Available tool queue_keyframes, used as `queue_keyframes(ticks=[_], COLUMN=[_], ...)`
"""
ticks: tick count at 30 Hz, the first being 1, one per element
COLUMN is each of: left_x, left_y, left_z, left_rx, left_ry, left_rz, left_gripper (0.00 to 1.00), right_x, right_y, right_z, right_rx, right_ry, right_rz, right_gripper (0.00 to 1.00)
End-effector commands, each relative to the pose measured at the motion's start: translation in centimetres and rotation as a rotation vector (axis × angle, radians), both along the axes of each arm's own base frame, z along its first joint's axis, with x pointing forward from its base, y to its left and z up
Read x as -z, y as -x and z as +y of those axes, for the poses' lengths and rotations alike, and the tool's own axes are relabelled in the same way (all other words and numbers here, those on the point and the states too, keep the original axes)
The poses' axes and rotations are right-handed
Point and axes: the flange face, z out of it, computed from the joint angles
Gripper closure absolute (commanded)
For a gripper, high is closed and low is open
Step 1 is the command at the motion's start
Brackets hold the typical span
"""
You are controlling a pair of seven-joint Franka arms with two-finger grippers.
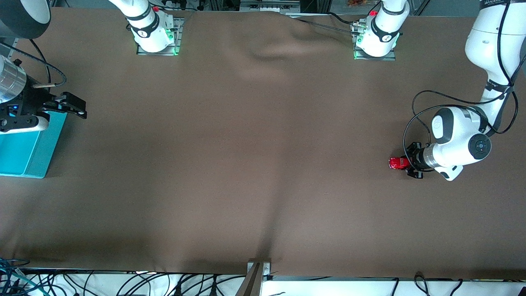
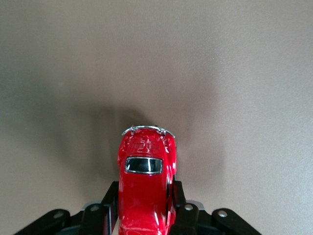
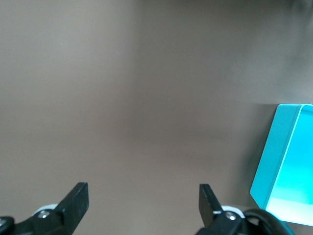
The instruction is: Wind red beetle toy and store in blue box
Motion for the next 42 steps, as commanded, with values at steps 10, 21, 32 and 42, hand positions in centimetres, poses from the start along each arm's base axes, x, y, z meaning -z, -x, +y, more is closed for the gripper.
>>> queue_keyframes(ticks=[10,21,32,42], left_x=[2.0,1.7,1.7,0.7], left_y=[0.0,-0.1,-0.1,-0.5], left_z=[0.6,0.7,0.7,0.5], left_rx=[0.005,0.000,-0.003,0.003], left_ry=[-0.010,-0.011,-0.010,-0.013], left_rz=[0.013,0.008,0.008,-0.007], left_gripper=[1.00,0.25,0.12,0.13], right_x=[-0.4,-0.2,-0.2,-0.2], right_y=[0.1,0.0,0.0,0.0], right_z=[0.0,0.0,0.1,0.1], right_rx=[0.014,0.014,0.014,0.014], right_ry=[-0.004,-0.004,-0.005,-0.005], right_rz=[0.002,0.005,0.005,0.005], right_gripper=[0.00,0.00,0.00,0.00])
